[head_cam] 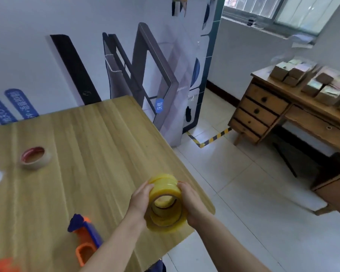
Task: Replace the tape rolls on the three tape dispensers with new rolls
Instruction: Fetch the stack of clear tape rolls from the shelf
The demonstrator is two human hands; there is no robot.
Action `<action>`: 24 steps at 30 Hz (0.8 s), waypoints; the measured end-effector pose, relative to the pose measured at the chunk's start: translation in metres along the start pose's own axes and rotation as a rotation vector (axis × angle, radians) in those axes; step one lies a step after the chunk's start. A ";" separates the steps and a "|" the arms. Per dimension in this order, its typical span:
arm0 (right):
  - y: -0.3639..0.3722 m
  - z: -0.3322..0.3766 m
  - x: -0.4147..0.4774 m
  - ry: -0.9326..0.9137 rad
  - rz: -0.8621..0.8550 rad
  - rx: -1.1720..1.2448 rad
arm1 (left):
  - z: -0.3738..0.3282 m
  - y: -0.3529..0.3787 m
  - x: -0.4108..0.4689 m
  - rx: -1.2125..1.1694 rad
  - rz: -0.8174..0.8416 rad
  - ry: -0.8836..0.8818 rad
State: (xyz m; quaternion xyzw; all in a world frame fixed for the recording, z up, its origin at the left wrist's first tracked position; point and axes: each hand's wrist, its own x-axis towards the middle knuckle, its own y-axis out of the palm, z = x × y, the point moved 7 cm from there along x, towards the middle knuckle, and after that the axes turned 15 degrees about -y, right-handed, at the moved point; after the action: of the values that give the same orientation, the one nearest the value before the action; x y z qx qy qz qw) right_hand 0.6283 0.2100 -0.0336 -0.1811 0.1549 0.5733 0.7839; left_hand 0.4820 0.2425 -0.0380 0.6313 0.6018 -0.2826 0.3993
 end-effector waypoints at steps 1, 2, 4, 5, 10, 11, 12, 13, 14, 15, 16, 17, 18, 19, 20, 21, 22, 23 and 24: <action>0.002 -0.002 0.011 0.029 0.020 -0.008 | -0.001 -0.001 0.009 0.000 -0.022 -0.029; 0.004 -0.004 0.021 0.063 0.031 -0.018 | -0.002 -0.002 0.018 -0.007 -0.039 -0.061; 0.007 -0.004 0.036 0.128 0.055 -0.050 | -0.004 -0.005 0.034 -0.026 -0.062 -0.124; 0.009 -0.004 0.043 0.160 0.071 -0.063 | -0.005 -0.006 0.041 -0.034 -0.072 -0.159; 0.011 -0.007 0.078 0.296 0.131 -0.120 | -0.015 -0.002 0.068 -0.041 -0.095 -0.282; 0.011 -0.008 0.083 0.314 0.142 -0.125 | -0.017 0.001 0.069 -0.050 -0.086 -0.298; 0.011 -0.008 0.086 0.332 0.154 -0.129 | -0.019 0.002 0.071 -0.056 -0.085 -0.316; 0.012 -0.007 0.088 0.346 0.168 -0.138 | -0.021 0.002 0.071 -0.055 -0.088 -0.328; 0.012 -0.005 0.089 0.355 0.184 -0.147 | -0.023 0.003 0.074 -0.049 -0.088 -0.339; 0.013 -0.002 0.091 0.361 0.193 -0.154 | -0.026 0.003 0.076 -0.043 -0.089 -0.338; 0.012 0.000 0.092 0.365 0.197 -0.165 | -0.028 0.002 0.077 -0.038 -0.097 -0.335; 0.011 0.001 0.094 0.366 0.202 -0.174 | -0.029 0.001 0.081 -0.041 -0.110 -0.338; 0.011 0.001 0.096 0.359 0.207 -0.181 | -0.028 0.000 0.087 -0.043 -0.112 -0.349; 0.012 0.002 0.098 0.340 0.210 -0.196 | -0.025 -0.002 0.091 -0.046 -0.112 -0.365; 0.012 0.003 0.100 0.310 0.212 -0.215 | -0.022 -0.001 0.091 -0.043 -0.111 -0.378; 0.013 0.002 0.104 0.263 0.217 -0.248 | -0.021 0.001 0.089 -0.035 -0.109 -0.371; 0.014 0.005 0.106 0.194 0.228 -0.288 | -0.019 0.001 0.087 -0.027 -0.108 -0.348; 0.014 0.009 0.107 0.114 0.247 -0.324 | -0.020 0.002 0.085 -0.012 -0.107 -0.302; 0.014 0.012 0.108 0.032 0.269 -0.359 | -0.021 0.003 0.083 0.001 -0.112 -0.247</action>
State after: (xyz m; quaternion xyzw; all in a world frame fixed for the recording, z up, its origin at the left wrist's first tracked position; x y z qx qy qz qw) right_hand 0.6472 0.3099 -0.0732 -0.3043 0.0855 0.6881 0.6532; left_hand 0.4922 0.3046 -0.0963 0.5571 0.5822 -0.3805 0.4538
